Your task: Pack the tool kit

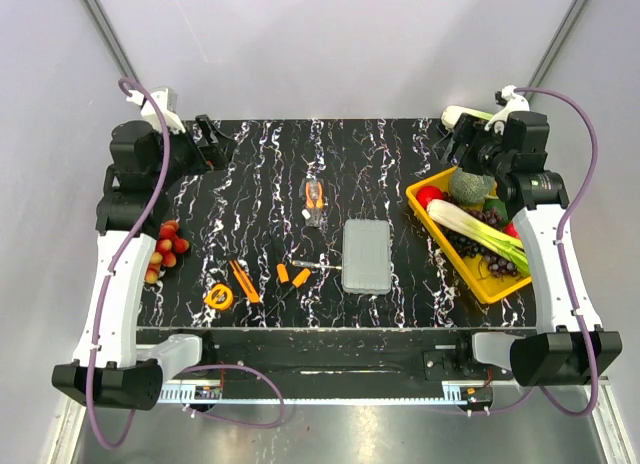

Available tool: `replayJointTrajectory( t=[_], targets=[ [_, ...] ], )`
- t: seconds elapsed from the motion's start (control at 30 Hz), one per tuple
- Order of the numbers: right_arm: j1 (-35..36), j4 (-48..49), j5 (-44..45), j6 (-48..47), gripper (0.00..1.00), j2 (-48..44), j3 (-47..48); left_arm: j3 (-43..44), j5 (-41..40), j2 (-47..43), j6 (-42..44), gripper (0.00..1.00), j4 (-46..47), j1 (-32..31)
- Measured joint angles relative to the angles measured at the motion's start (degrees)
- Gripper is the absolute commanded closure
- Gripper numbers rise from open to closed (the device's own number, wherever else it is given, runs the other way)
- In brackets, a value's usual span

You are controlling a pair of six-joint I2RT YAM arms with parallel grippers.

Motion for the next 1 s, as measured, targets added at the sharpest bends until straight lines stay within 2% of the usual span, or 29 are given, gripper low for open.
replayJointTrajectory(
  t=[0.23, 0.47, 0.6, 0.77, 0.9, 1.0],
  targets=[
    [0.0, -3.3, -4.0, -0.5, 0.09, 0.1, 0.0, 0.0, 0.6, -1.3, -0.3, 0.01, 0.1, 0.0],
    [1.6, -3.5, -11.9, -0.1, 0.09, -0.1, -1.4, -4.0, 8.2, -2.0, -0.7, 0.01, 3.4, -0.5],
    [9.1, -2.6, -11.3, 1.0, 0.11, -0.7, -6.2, -9.6, 15.2, -1.9, -2.9, 0.01, 6.2, -1.7],
    [19.8, -0.5, -8.0, 4.8, 0.13, -0.7, -13.5, -19.2, 21.5, -0.5, -9.6, 0.01, 12.6, -5.1],
    [25.9, 1.5, -3.3, 8.5, 0.15, -0.7, -19.7, -27.8, 21.7, 3.3, -14.3, 0.01, 17.4, -12.7],
    [28.0, 2.5, 0.5, 11.6, 0.16, -0.7, -23.6, -31.8, 21.3, 7.5, -17.2, 0.01, 20.7, -18.2]
  ],
)
